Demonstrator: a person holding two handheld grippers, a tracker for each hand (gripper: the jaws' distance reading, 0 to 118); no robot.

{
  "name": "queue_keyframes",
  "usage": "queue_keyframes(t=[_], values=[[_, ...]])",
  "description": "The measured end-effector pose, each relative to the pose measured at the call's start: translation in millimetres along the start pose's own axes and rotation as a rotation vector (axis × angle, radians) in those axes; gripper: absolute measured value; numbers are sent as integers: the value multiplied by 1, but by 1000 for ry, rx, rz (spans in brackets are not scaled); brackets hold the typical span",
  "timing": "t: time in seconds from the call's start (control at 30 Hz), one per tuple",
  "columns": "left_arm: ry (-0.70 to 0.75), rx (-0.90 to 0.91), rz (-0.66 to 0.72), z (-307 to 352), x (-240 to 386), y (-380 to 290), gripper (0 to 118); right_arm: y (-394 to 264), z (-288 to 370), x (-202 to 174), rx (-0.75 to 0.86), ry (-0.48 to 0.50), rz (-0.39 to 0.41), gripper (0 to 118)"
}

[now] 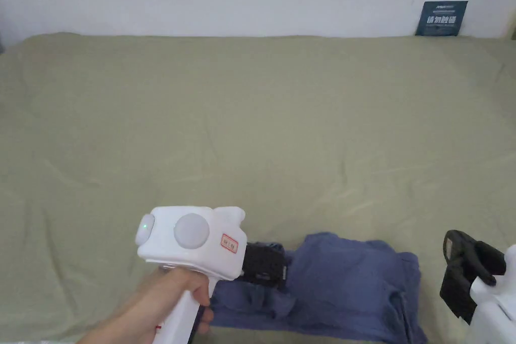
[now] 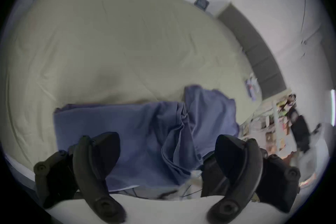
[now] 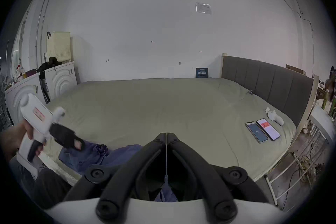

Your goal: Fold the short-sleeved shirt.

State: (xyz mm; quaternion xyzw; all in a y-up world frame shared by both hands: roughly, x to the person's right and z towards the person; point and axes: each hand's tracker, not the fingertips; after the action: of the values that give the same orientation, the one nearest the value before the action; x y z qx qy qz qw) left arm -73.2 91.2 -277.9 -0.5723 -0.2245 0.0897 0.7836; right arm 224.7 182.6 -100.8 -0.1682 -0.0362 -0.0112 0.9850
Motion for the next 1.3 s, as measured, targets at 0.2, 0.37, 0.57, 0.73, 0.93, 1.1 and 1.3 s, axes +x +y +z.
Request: queue_keyframes(t=[0.2,0.37,0.57,0.73,0.93,1.1,1.3], values=[[-118,192,154,74,-44,-2,0,-1,-1,4,-12,-2,-11,1],[-116,168,184,72,-80,-7,0,-2,-7,-1,-20,15,-21,1],[-202,59,209,3,-65,-13,0,-3,-10,-10,-31,37,-9,1],[-283,23,241,-57,-36,-22,0,-3,-12,-13,-44,43,4,1],[-291,112,198,11,-63,-23,0,-5,-23,-21,-69,55,22,1],[-211,225,253,95,-116,-24,0,-3,-29,-32,-67,75,28,1],[-90,115,286,95,-164,-21,71,1,-32,-44,-62,91,48,1]])
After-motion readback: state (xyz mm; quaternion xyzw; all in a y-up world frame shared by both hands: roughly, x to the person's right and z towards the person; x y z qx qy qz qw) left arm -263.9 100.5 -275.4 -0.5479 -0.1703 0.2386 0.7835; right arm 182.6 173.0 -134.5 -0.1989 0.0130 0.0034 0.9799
